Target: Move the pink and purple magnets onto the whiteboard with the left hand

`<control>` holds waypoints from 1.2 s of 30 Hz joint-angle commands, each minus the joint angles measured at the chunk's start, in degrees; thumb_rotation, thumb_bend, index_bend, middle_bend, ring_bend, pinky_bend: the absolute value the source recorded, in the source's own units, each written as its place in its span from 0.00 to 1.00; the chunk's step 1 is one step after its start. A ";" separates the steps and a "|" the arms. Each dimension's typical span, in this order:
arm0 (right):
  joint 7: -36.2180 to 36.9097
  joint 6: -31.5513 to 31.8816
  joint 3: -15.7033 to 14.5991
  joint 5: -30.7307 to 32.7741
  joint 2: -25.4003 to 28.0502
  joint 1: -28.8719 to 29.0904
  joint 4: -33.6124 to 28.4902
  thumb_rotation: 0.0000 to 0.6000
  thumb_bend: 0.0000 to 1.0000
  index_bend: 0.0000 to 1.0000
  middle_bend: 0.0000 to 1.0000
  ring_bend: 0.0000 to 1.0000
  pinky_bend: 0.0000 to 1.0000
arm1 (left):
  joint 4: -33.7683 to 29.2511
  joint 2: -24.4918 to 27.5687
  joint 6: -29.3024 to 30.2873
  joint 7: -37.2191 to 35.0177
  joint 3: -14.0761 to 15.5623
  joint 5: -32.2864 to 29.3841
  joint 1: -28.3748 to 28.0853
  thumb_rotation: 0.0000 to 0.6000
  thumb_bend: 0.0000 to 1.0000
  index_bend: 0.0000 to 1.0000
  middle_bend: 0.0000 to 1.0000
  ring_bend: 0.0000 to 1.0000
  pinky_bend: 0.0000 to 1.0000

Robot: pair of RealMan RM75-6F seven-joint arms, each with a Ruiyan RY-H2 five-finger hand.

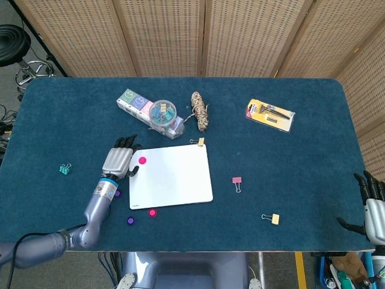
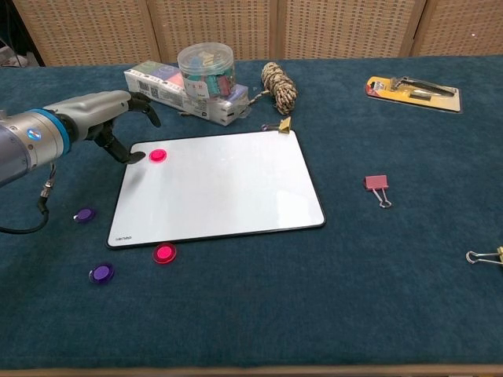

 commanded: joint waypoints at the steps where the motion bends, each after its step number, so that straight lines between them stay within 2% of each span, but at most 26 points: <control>1: -0.35 0.01 -0.13 -0.13 -0.13 0.01 -0.02 1.00 0.00 0.00 0.00 0.00 0.00 | -3.75 4.28 0.25 -2.93 2.97 4.82 2.37 1.00 0.36 0.29 0.00 0.00 0.00; 10: -1.48 0.14 -0.64 -0.92 -0.56 0.02 -0.46 1.00 0.00 0.00 0.00 0.00 0.00 | -7.27 11.78 1.61 -13.28 10.56 19.09 7.70 1.00 0.36 0.32 0.00 0.00 0.00; 11: -1.64 0.06 -0.72 -0.95 -0.64 0.04 -0.50 1.00 0.00 0.00 0.00 0.00 0.00 | -7.73 12.80 2.39 -14.22 12.19 21.51 8.66 1.00 0.36 0.32 0.00 0.00 0.00; 18: -1.73 0.22 -0.75 -1.05 -0.63 -0.01 -0.70 1.00 0.00 0.00 0.00 0.00 0.00 | -7.58 14.67 6.68 -14.42 17.17 28.78 12.26 1.00 0.36 0.33 0.00 0.00 0.00; 25: -1.34 0.25 -0.78 -1.17 -0.43 -0.09 -0.86 1.00 0.00 0.00 0.00 0.00 0.00 | -5.10 13.40 8.44 -16.90 18.35 31.50 14.26 1.00 0.36 0.33 0.00 0.00 0.00; 36: -0.99 0.30 -0.72 -1.07 -0.18 -0.17 -0.97 1.00 0.00 0.00 0.00 0.00 0.00 | -1.63 10.54 6.72 -17.65 17.19 30.92 14.61 1.00 0.36 0.33 0.00 0.00 0.00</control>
